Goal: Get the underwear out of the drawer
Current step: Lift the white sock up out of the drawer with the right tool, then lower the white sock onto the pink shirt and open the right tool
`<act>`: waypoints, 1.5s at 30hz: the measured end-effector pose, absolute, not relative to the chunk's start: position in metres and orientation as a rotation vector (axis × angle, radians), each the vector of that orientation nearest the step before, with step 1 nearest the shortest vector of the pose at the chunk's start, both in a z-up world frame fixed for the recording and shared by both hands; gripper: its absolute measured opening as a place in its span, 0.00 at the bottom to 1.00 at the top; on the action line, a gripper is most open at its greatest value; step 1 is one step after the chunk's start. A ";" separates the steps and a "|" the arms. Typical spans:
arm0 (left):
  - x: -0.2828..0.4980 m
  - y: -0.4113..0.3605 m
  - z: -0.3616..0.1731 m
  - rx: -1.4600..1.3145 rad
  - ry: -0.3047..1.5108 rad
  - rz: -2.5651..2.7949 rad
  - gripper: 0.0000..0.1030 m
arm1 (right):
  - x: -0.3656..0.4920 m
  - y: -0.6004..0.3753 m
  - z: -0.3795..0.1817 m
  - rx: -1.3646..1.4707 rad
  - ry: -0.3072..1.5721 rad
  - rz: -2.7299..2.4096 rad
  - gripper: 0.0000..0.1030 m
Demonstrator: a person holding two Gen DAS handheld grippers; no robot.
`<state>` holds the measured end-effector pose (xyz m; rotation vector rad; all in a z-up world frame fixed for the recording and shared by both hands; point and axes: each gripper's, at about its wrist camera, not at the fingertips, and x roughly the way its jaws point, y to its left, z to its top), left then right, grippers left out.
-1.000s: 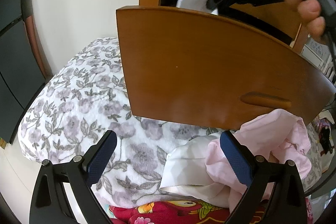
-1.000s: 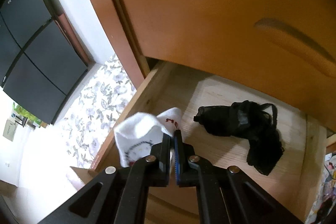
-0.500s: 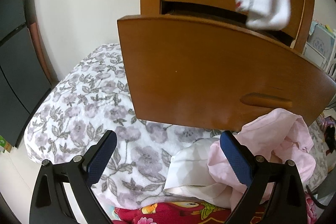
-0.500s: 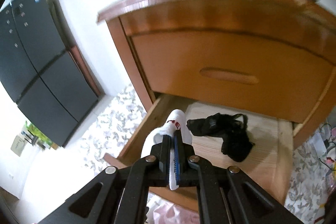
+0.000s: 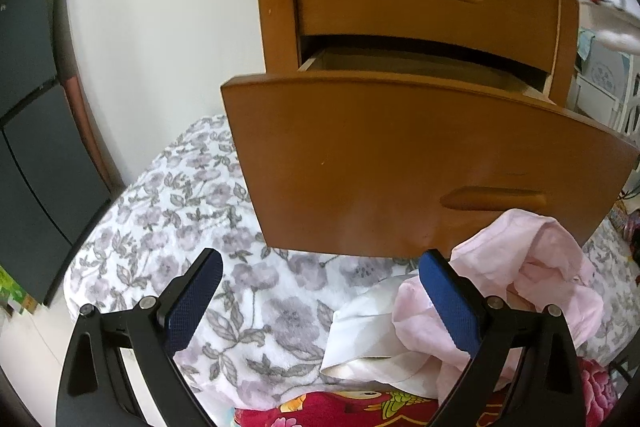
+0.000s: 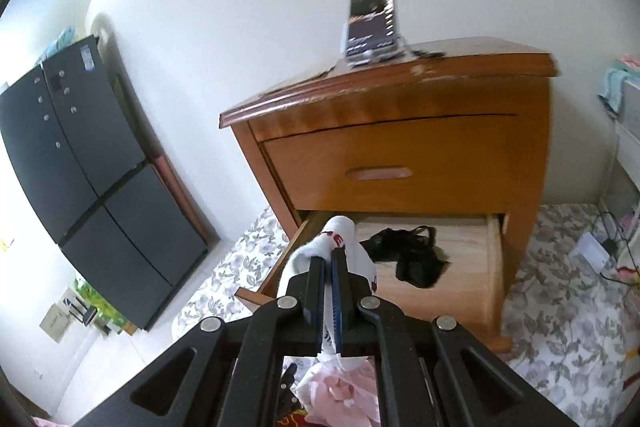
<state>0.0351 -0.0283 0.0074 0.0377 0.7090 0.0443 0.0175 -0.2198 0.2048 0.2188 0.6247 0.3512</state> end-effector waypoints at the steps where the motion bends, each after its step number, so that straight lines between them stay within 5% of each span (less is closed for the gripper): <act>1: 0.035 -0.029 0.008 0.045 0.705 0.047 0.96 | 0.011 -0.225 0.206 0.225 0.614 0.342 0.03; 16: 0.027 -0.041 0.013 0.114 0.659 0.053 0.96 | -0.064 -0.269 0.174 0.344 0.540 0.239 0.03; 31: 0.025 -0.041 0.015 0.119 0.652 0.043 0.96 | -0.056 -0.233 0.096 0.396 0.670 0.267 0.04; 45: 0.025 -0.040 0.014 0.116 0.647 0.042 0.96 | -0.047 -0.207 0.084 0.416 0.707 0.368 0.04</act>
